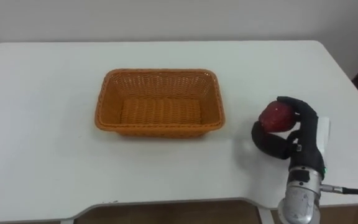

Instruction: Pick and place apple

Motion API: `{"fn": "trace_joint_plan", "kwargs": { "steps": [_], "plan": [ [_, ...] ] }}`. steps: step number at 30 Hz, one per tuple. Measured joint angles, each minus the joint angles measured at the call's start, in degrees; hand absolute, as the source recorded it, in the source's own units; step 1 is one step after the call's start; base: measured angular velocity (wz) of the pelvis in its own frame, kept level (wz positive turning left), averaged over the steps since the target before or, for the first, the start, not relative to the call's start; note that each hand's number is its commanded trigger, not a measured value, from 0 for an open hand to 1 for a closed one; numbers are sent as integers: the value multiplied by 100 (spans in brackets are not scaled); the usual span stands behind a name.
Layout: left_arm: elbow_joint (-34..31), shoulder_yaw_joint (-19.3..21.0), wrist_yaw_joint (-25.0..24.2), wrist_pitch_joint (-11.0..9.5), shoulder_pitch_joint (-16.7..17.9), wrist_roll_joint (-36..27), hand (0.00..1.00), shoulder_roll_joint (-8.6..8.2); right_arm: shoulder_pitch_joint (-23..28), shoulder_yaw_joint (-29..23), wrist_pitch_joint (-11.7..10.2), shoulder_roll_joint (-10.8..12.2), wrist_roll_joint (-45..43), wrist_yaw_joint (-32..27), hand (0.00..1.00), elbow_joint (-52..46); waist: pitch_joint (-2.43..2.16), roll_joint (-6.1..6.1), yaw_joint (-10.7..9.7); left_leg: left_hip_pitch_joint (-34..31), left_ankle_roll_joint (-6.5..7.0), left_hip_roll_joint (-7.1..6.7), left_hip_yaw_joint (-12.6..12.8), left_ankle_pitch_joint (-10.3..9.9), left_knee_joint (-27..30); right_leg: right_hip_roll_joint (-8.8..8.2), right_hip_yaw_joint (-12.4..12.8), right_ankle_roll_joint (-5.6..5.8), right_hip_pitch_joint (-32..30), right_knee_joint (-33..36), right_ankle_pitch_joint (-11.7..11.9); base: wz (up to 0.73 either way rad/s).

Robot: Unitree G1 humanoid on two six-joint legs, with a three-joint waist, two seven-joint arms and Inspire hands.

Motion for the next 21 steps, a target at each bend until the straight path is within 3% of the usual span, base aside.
{"fn": "trace_joint_plan", "kwargs": {
  "steps": [11, 15, 21],
  "plan": [
    [-45, -90, -72, 88, -137, 9, 0, -12, -805, 97, 9, -5, -139, 97, 100, -195, 37, -23, 47, -70, 0, 5, -40, 0, 25, -9, -90, 0, -19, 4, 0, 4],
    [-30, -105, -42, 99, -215, 7, 0, -2, -975, 321, 153, -27, -206, 179, 100, -195, 41, -7, 176, -74, -1, 3, -70, 1, 28, -12, -122, 0, -12, 3, 0, 1],
    [0, -108, -28, 98, -232, 8, 0, 0, -1384, 436, 183, -45, -213, 364, 100, -192, 51, -18, 330, -63, -1, -1, -178, 1, 20, -19, -222, 0, 46, -22, 0, 6]
  ]
}}
